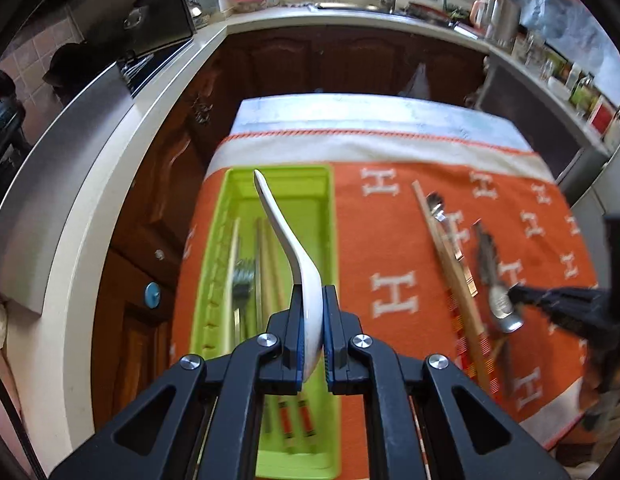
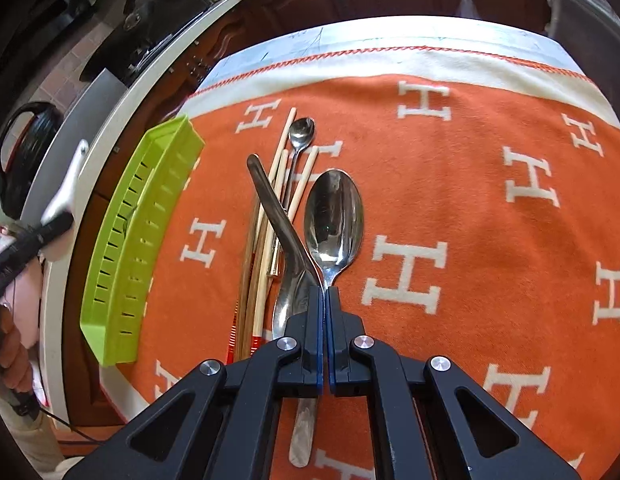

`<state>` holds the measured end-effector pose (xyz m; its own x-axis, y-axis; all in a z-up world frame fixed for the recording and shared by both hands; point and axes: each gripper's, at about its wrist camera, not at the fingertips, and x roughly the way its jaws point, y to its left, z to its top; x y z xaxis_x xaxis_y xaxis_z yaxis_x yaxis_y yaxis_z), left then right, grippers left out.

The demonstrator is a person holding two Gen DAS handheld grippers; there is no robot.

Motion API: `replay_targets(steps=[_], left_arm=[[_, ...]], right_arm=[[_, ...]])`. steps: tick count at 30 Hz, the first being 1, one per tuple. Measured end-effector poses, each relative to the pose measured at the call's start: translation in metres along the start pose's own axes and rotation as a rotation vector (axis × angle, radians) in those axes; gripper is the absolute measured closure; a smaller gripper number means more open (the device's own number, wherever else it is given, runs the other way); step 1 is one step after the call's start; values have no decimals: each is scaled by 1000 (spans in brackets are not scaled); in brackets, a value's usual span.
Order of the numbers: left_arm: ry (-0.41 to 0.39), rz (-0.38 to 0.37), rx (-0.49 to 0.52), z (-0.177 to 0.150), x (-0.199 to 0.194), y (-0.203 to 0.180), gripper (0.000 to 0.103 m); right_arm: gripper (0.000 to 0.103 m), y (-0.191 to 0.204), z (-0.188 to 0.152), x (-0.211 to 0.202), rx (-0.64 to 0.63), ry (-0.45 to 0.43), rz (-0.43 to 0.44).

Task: Organize utensils
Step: 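Lower the white spoon into the tray with left while right carries the bent spoon there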

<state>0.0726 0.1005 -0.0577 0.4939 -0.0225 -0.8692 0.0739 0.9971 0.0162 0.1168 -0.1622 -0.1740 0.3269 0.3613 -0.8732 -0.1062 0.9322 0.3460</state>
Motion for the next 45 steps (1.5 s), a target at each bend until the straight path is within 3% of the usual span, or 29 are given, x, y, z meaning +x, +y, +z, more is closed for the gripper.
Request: replay_targets(steps=[11, 13, 15, 20, 28, 31, 40, 45], left_arm=[[107, 0, 20, -22, 34, 23, 96], [100, -8, 11, -23, 33, 29, 93], [75, -16, -2, -20, 26, 34, 82], [-10, 14, -39, -5, 3, 48, 65], [-16, 190, -147, 10, 10, 82, 64], [-1, 235, -163, 10, 20, 90, 58], [47, 235, -230, 5, 39, 112, 56], [59, 220, -229, 6, 48, 112, 55]], right_arm=[[102, 48, 9, -58, 57, -83, 64], [102, 66, 13, -63, 51, -91, 76], [102, 83, 19, -63, 48, -91, 82], [102, 128, 33, -49, 31, -75, 89], [102, 186, 62, 3, 57, -32, 106], [102, 196, 72, 28, 79, -14, 91], [101, 198, 92, 75, 106, -1, 3], [97, 200, 95, 77, 91, -11, -16]])
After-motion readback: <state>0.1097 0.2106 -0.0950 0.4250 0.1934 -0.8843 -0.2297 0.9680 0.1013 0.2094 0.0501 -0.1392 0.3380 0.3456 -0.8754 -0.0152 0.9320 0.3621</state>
